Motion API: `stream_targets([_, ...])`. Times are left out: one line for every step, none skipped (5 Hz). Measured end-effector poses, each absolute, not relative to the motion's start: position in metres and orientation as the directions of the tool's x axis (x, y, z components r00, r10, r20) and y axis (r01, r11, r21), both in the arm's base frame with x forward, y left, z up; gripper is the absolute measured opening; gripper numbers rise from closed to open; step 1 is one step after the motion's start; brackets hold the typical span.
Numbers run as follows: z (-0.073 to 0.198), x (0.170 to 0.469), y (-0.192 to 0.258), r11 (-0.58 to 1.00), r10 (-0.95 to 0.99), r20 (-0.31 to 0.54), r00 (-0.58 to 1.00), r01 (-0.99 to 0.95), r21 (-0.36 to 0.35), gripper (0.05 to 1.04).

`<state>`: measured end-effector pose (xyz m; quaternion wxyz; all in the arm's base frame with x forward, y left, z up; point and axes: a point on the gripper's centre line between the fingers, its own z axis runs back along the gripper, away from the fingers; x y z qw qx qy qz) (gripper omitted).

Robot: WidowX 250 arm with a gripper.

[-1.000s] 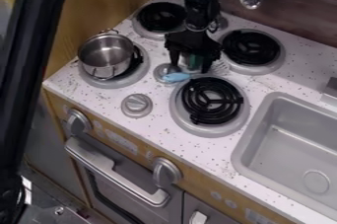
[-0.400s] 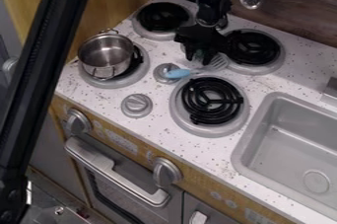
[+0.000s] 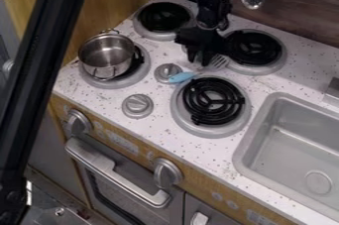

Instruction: Moved the broccoli to the lower right burner

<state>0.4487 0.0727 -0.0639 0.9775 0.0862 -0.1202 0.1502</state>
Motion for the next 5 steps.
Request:
stream_targets([-0.036, 0.433, 0.064, 0.952, 0.233, 0.348, 0.908, -0.286, 0.111, 0.328])
stream_targets([-0.006, 0.398, 0.051, 0.949, 0.257, 0.363, 0.896, -0.305, 0.082, 0.328])
stream_targets([-0.004, 0.36, 0.041, 0.951, 0.256, 0.332, 0.908, -0.299, 0.085, 0.328])
stream_targets([-0.011, 0.332, 0.022, 0.968, 0.203, 0.293, 0.934, -0.236, 0.084, 0.328])
stream_targets([-0.016, 0.328, -0.009, 0.986, 0.123, 0.295, 0.948, -0.149, 0.068, 0.328])
